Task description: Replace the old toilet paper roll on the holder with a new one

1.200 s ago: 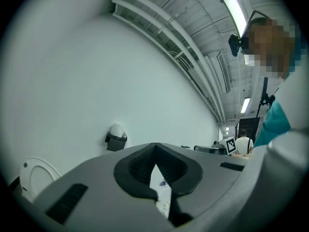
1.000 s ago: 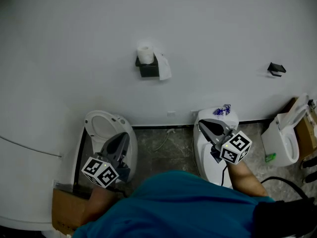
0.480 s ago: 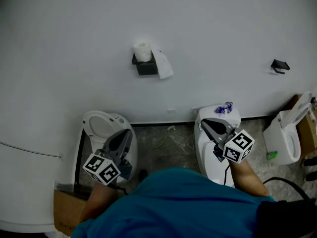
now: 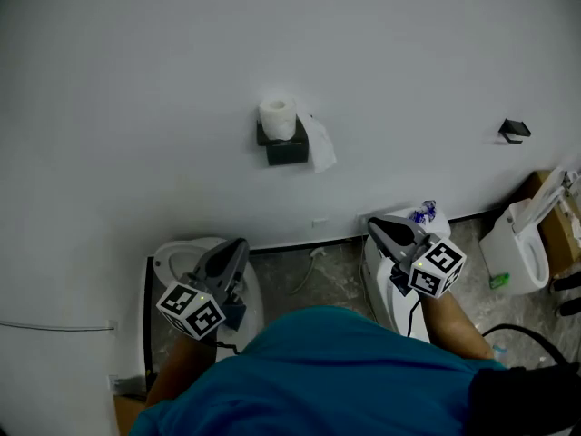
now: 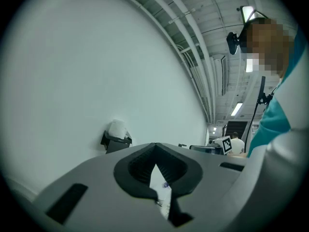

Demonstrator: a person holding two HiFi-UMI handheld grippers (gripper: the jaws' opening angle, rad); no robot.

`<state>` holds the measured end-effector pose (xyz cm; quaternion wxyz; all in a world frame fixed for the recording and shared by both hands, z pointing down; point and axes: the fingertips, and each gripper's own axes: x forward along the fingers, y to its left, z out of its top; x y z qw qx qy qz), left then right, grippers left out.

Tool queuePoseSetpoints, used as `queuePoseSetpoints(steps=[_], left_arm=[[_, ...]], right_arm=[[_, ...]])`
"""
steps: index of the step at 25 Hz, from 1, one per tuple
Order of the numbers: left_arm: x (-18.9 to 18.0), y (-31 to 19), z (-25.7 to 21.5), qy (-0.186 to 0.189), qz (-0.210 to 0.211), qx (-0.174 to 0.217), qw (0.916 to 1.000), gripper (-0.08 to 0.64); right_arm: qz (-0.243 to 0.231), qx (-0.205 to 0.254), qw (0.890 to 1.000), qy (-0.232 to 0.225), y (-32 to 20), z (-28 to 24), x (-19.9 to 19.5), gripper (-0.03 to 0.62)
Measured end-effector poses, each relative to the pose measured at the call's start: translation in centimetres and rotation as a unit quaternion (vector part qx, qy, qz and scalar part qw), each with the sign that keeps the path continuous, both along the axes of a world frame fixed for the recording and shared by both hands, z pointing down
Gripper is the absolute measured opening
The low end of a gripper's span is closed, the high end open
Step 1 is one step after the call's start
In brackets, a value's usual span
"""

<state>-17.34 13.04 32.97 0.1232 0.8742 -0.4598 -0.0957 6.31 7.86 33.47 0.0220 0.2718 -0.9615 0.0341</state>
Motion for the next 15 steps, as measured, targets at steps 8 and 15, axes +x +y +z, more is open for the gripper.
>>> queuePoseSetpoints(steps=[8,15], left_arm=[[-7.1,-5.9,0.8,-0.006,0.031,-0.015,0.9994,0.006],[-7.7,-9.9,2.4,0.008,0.037,-0.026,0.9989,0.006]], right_arm=[[0.030,0.012,0.999,-0.009,-5.3,-1.0,-7.6,-0.002],[0.029,0.005,1.000,-0.001,-9.5,-0.5,-8.3,-0.003]])
